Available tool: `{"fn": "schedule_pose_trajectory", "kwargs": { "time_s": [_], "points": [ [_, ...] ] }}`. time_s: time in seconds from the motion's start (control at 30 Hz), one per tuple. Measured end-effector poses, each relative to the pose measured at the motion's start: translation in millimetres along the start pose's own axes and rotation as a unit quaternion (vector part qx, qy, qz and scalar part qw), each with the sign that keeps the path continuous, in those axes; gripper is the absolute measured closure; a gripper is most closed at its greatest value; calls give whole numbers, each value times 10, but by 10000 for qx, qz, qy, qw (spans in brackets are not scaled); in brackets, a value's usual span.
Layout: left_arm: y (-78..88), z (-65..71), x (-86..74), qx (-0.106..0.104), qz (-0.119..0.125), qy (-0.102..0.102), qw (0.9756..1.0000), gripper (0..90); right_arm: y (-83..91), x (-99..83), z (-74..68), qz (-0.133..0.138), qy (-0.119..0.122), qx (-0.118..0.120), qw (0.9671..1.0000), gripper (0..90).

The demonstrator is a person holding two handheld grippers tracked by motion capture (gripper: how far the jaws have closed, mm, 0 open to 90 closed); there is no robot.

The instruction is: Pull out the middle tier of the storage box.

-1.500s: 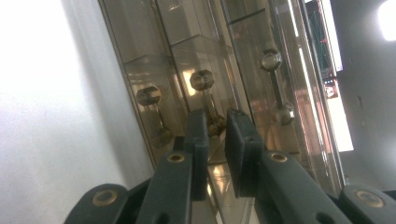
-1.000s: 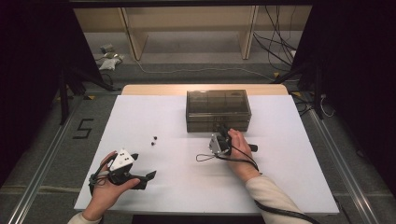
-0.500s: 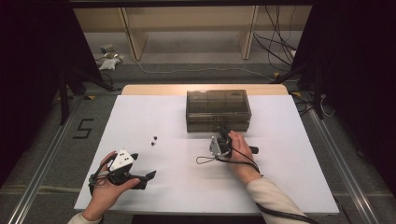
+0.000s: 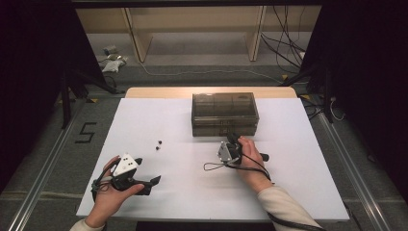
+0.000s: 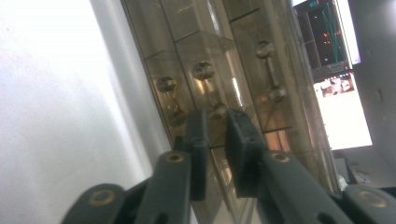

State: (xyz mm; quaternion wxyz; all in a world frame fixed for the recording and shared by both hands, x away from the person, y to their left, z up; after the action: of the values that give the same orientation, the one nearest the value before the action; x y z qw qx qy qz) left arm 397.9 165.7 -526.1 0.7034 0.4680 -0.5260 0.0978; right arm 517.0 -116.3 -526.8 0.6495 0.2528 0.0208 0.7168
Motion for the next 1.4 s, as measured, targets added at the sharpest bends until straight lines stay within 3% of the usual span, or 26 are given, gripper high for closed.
{"fn": "schedule_pose_trajectory", "kwargs": {
  "time_s": [0.1, 0.17, 0.27, 0.5, 0.7, 1.0, 1.3, 1.37, 1.4],
  "points": [
    [2, 2, 6, 8, 21, 14, 10000, 55, 17, -12, 17, -2, -105, 205, 9997, 708],
    [4, 2, 6, 10, 27, 22, 10000, 55, 18, -41, 17, 16, -144, 477, 9988, 662],
    [0, 1, 6, 10, 22, 24, 10000, 56, 12, -79, 32, 54, 7, 750, 9972, 579],
    [1, 1, 4, 11, 17, 31, 10000, 60, 11, -155, 230, -34, 174, 848, 9962, 563],
    [4, -1, 6, 10, 27, 27, 10000, 63, -52, -240, 307, -134, 248, 1151, 9929, 578],
    [2, -2, 3, 2, 26, 36, 10000, 66, -134, -340, 357, -402, 352, 1936, 9796, 623],
    [1, -4, 2, -5, 24, 34, 10000, 69, -180, -357, 421, -461, 531, 2413, 9679, 731],
    [-2, 1, 2, -10, 26, 41, 10000, 70, -190, -360, 432, -463, 576, 2594, 9629, 740],
    [-2, 1, 2, -10, 26, 41, 10000, 70, -190, -360, 432, -463, 576, 2594, 9629, 740]
  ]
}}
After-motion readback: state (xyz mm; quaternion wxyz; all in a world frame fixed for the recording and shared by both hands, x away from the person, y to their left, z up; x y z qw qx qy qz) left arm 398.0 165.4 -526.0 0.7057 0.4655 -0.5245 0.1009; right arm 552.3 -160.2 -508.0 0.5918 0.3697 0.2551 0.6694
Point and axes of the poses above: each handheld gripper's, and its own axes: y roughly backward along the jaws, x roughly out of its top, z roughly to its right, the point moved 10 cm from there along -y, roughly forward along the jaws, and after that the axes turned 1 degree about -z, right-handed, at the moved point
